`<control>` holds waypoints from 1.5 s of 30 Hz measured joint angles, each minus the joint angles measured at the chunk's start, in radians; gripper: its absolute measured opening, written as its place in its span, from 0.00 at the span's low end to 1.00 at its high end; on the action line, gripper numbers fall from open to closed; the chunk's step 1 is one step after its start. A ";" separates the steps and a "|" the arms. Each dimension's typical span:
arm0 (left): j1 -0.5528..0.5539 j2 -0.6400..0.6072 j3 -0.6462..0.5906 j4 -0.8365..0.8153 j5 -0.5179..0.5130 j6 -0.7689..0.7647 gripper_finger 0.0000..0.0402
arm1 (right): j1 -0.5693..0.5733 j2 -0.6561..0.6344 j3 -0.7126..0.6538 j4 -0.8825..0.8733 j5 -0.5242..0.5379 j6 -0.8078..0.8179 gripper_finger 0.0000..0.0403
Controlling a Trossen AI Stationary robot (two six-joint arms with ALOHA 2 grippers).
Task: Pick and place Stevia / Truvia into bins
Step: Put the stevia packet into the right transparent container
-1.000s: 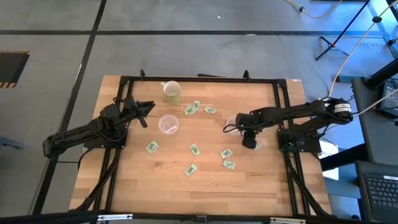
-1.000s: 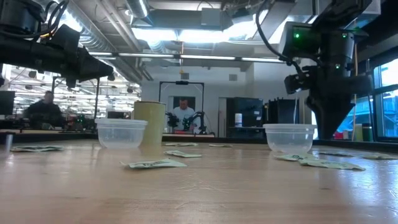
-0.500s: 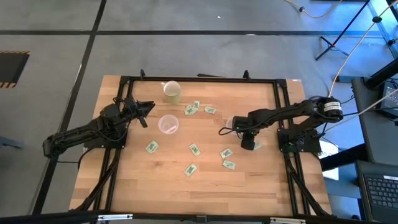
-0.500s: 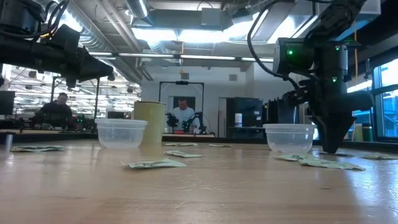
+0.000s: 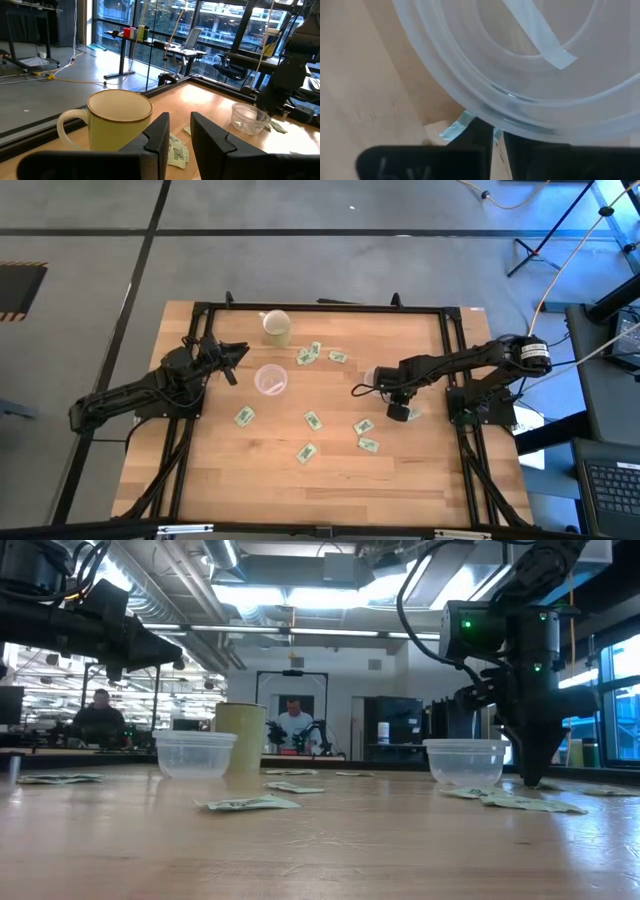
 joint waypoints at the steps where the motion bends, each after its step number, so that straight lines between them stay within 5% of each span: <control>1: 0.000 0.000 0.000 0.000 0.000 0.000 0.18 | 0.000 -0.002 0.000 -0.004 0.000 0.002 0.07; 12: 0.000 0.000 0.000 0.000 0.000 0.000 0.18 | 0.041 -0.158 -0.003 -0.117 -0.027 0.087 0.06; 22: 0.000 0.000 0.000 0.000 0.000 0.000 0.18 | 0.079 -0.311 0.174 -0.089 0.037 0.102 0.06; 28: 0.000 0.000 0.000 0.000 0.000 0.000 0.18 | 0.049 -0.253 0.195 0.009 0.044 -0.026 0.06; 45: 0.000 0.000 0.000 0.000 -0.003 0.000 0.18 | -0.073 -0.021 0.194 0.012 0.121 -0.061 0.07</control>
